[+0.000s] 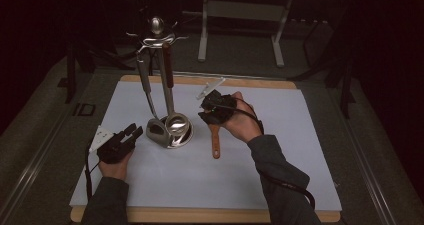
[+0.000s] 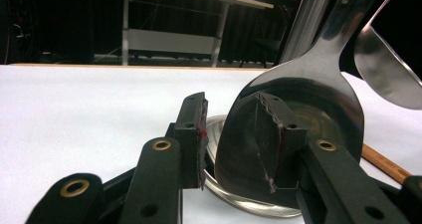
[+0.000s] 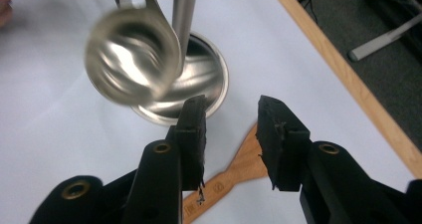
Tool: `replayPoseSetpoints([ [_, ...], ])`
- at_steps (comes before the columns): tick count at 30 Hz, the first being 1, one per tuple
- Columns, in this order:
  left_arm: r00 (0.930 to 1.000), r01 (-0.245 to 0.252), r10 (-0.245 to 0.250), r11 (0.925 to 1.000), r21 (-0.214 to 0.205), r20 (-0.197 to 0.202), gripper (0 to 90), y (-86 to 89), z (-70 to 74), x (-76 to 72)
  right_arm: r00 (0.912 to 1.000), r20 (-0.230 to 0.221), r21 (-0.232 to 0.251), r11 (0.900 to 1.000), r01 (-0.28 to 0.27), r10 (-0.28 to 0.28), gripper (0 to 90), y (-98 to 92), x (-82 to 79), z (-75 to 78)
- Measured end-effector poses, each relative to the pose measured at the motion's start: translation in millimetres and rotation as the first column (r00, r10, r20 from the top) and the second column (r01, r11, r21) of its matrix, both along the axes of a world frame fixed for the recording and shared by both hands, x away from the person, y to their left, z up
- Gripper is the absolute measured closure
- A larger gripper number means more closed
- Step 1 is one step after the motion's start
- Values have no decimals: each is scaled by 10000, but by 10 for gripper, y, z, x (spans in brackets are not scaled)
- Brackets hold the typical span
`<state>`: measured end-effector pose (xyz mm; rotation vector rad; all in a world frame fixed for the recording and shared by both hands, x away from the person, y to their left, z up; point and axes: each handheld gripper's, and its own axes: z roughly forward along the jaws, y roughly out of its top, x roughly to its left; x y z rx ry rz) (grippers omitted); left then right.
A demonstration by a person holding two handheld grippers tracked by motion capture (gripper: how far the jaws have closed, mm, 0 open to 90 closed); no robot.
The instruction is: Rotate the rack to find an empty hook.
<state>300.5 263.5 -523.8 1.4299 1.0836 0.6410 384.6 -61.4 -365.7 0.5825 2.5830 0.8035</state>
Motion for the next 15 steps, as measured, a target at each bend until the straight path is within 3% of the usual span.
replayPoseSetpoints([
  [5, 10000, 6, -5, 9999, -128, 48, 656, -3, 14, -14, 9996, -213, -130, 9998, 175, -178, 631, -87, 16, -103],
  [8, 9998, 138, -132, 9989, -445, 127, 656, -12, 39, -36, 9991, -295, -264, 9992, 302, -310, 621, -145, 7, -187],
  [13, 9978, 157, -98, 9959, -894, 653, 654, -34, 136, -88, 9983, -399, -420, 9983, 408, -425, 614, -209, 13, -285],
  [15, 9961, 267, -190, 9957, -888, 861, 754, -47, 211, -123, 9970, -612, -522, 9977, 441, -473, 610, -263, 21, -373],
])
